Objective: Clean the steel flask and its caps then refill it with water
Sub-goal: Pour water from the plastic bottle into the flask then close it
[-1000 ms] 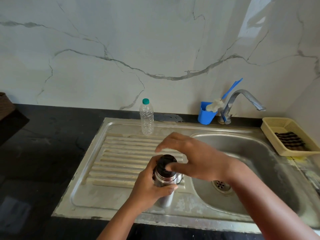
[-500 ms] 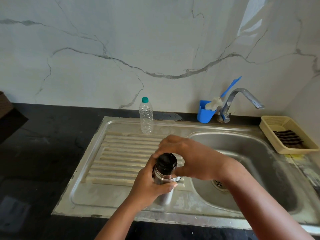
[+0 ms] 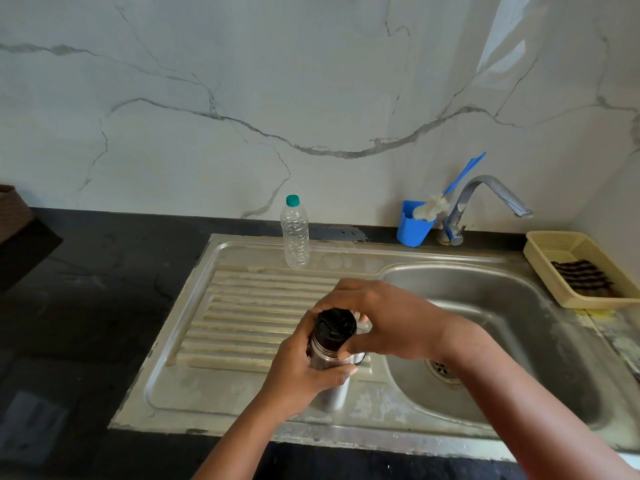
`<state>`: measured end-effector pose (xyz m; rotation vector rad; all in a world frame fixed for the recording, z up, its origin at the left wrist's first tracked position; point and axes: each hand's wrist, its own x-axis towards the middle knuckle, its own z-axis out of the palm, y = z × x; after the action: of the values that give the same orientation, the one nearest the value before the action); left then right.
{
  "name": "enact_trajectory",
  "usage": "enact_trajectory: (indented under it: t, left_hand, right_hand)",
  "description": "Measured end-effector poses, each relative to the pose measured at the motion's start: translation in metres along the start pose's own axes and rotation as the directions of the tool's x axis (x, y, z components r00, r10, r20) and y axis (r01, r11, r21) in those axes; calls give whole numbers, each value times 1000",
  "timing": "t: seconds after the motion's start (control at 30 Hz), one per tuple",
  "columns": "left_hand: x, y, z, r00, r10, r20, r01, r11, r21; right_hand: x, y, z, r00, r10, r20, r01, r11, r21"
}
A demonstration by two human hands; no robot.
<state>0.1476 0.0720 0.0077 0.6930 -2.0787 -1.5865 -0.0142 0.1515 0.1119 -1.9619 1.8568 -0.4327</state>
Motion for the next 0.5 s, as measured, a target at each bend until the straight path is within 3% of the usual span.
enact_trajectory:
  t: [0.1, 0.23, 0.33, 0.43, 0.5]
  left_hand:
    - [-1, -2, 1, 1000, 4, -6, -5, 1000, -28]
    - [-1, -2, 2, 1000, 6, -19, -8, 996, -87]
    - [-2, -3, 2, 1000, 4, -12, -5, 996, -92]
    - [-1, -3, 0, 1000, 10, 5, -10, 997, -71]
    - [0, -2, -1, 1000, 8, 7, -8, 998, -60]
  right_hand:
    - [1, 1, 4, 997, -67, -49, 62, 994, -93]
    - [-1, 4, 18, 970, -172, -173, 87, 907, -412]
    - [0, 4, 28, 943, -194, -269, 51, 886, -461]
    - [2, 6, 17, 969, -174, -175, 85, 901, -425]
    - [6, 11, 6, 950, -301, -80, 226, 844, -486]
